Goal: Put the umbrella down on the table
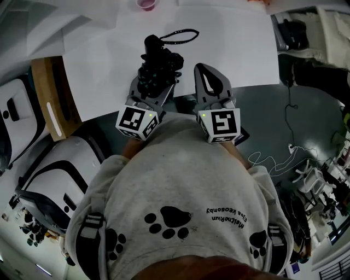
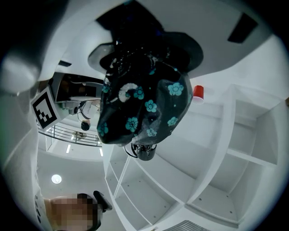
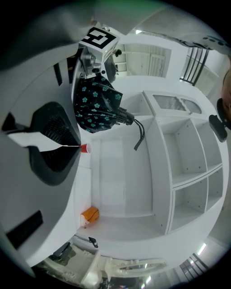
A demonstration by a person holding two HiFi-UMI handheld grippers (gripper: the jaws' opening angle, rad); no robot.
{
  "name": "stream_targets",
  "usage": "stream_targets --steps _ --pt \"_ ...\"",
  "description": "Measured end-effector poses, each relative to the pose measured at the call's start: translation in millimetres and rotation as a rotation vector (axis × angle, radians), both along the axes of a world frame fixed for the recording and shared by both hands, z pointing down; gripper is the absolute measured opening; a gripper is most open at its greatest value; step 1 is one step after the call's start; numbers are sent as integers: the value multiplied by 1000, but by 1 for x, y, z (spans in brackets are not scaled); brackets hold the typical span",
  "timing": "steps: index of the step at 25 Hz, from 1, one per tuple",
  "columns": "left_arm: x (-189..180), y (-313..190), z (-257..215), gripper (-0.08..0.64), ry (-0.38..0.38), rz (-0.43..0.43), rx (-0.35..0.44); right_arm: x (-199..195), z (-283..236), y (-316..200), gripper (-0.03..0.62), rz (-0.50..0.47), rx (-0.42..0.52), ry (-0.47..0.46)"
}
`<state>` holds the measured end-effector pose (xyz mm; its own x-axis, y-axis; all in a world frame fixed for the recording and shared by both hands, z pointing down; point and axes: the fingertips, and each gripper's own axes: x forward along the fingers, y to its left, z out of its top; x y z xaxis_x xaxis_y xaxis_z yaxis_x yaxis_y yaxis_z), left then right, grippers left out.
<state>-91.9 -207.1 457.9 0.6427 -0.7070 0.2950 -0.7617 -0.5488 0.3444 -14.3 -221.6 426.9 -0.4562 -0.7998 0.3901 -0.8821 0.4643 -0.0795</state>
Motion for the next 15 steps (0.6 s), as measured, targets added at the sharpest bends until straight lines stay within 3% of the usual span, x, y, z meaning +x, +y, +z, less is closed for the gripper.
stream_targets --steps 15 --pt "10 -17 45 244 -27 42 -91 1 30 -12 32 15 -76 9"
